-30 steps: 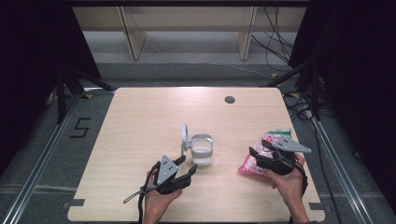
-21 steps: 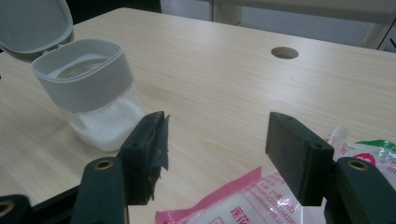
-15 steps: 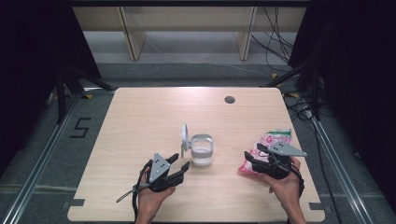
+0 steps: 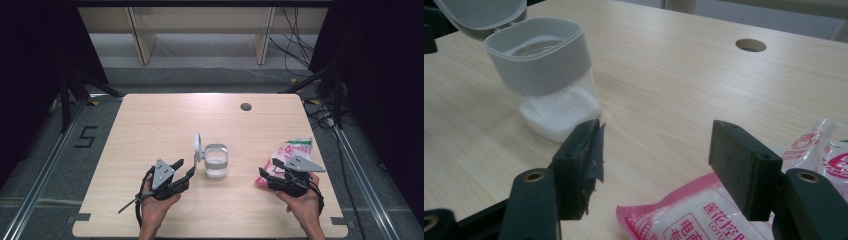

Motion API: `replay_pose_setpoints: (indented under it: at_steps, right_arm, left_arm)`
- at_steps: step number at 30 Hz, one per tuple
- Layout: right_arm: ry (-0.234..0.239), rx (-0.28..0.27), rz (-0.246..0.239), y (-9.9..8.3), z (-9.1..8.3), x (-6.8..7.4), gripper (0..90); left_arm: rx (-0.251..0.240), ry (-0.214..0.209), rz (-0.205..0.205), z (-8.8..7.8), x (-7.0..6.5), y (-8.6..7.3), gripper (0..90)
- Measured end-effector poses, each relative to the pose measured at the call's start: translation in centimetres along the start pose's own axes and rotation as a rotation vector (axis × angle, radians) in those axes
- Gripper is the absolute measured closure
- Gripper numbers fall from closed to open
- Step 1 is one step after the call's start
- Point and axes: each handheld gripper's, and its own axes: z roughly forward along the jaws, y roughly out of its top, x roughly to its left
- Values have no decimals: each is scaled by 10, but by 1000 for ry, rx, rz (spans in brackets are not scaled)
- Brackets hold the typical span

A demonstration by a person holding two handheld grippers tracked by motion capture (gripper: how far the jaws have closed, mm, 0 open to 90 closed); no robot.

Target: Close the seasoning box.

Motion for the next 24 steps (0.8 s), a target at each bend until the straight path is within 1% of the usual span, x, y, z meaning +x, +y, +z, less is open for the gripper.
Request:
replay_pose_setpoints:
  at_steps: [1,2,3,4,5,6,7,9,10,11,12,13,14,15,16,17,18,19,20,21,22,24]
  right_arm:
    - [1,-3,0,-1,0,1,386]
    - [4,4,-5,-2,1,1,386]
    - [9,7,-2,-2,2,2,386]
    - [23,13,5,-3,2,4,386]
    - [23,13,5,-3,2,4,386]
    - [21,31,23,-4,1,8,386]
    - [21,31,23,-4,1,8,386]
    - [34,14,23,-4,1,10,385]
    - [37,14,22,-5,1,10,385]
    - [35,19,-3,-5,1,8,385]
    - [36,29,19,-6,0,10,384]
    - [35,24,20,-6,1,10,385]
    - [40,25,22,-7,1,11,385]
    - [40,25,22,-7,1,11,385]
    - [47,18,-4,-7,1,10,385]
    - [47,18,-4,-7,1,10,385]
    - [45,26,-3,-6,0,11,385]
    - [47,25,-5,-6,1,13,386]
    - [55,26,4,-6,1,15,386]
    - [48,37,-15,-6,1,14,386]
    - [59,30,-25,-6,3,14,387]
    - [68,32,-23,-6,3,15,389]
  left_arm:
    - [0,0,0,0,0,0,520]
    - [-8,1,17,2,4,1,542]
    - [-8,1,17,2,4,1,568]
    - [-14,3,28,2,6,2,604]
    - [-14,3,28,2,6,2,632]
    - [-14,13,44,3,8,4,664]
    - [-14,13,44,3,8,4,683]
    - [-21,18,47,4,10,5,743]
    - [-8,17,46,6,11,6,757]
    - [-3,19,45,7,12,6,779]
    - [-4,19,43,8,13,6,793]
    - [-5,11,36,9,13,6,803]
    - [-5,11,36,9,13,6,823]
    - [-2,10,29,10,12,6,823]
    - [-1,21,39,10,10,7,861]
    - [-1,21,39,10,10,7,881]
    - [0,18,56,10,10,9,881]
    - [-4,15,58,12,9,11,890]
    - [-1,14,57,13,9,12,891]
    - [-2,11,55,14,9,12,891]
    - [-2,11,55,14,9,12,892]
    - [-4,12,56,15,9,13,892]
